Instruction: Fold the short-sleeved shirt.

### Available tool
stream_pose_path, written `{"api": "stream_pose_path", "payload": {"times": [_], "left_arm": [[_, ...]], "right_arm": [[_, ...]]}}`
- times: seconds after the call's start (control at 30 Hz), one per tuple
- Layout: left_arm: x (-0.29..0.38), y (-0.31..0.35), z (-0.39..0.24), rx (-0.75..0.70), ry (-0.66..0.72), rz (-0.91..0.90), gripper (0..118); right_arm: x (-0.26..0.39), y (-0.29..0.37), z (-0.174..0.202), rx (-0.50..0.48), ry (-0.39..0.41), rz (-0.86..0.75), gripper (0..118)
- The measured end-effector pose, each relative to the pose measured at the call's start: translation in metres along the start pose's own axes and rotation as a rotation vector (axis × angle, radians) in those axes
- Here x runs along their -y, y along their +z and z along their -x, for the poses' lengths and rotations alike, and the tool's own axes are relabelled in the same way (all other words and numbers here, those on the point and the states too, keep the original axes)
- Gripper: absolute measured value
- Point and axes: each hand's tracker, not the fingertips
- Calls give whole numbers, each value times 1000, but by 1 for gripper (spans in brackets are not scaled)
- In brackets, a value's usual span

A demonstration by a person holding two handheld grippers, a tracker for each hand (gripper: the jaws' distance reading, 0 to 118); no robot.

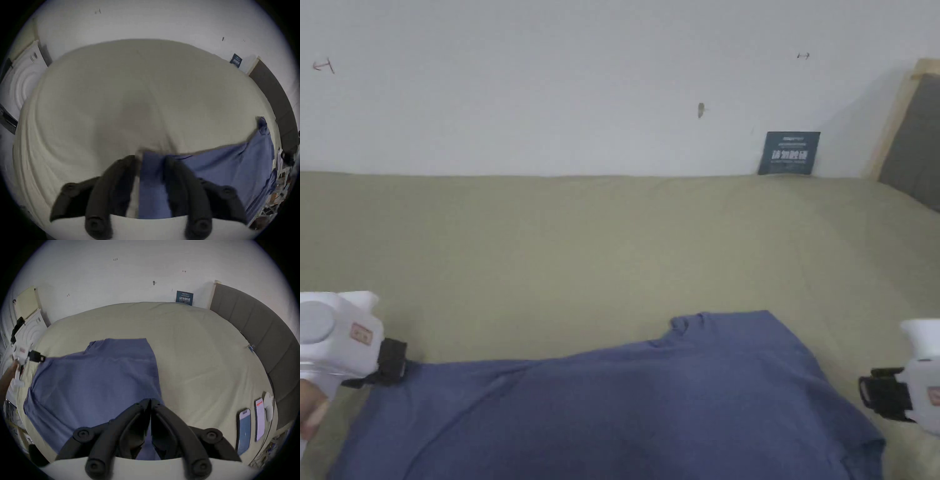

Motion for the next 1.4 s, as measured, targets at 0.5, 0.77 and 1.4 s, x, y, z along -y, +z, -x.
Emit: {"api": "stream_pose_path", "payload": {"times": [0.5,0.77,1.4], "left_arm": [[3,4,-2,33,1,11,3],[-3,8,-6,21,3,17,3],[50,180,18,136,-7,-177,3]], "right_arm": [[-93,-147,-5,32,-62,290,91],[-101,-114,17,54,57,195,8],[-53,88,1,-52,75,-38,8]]}}
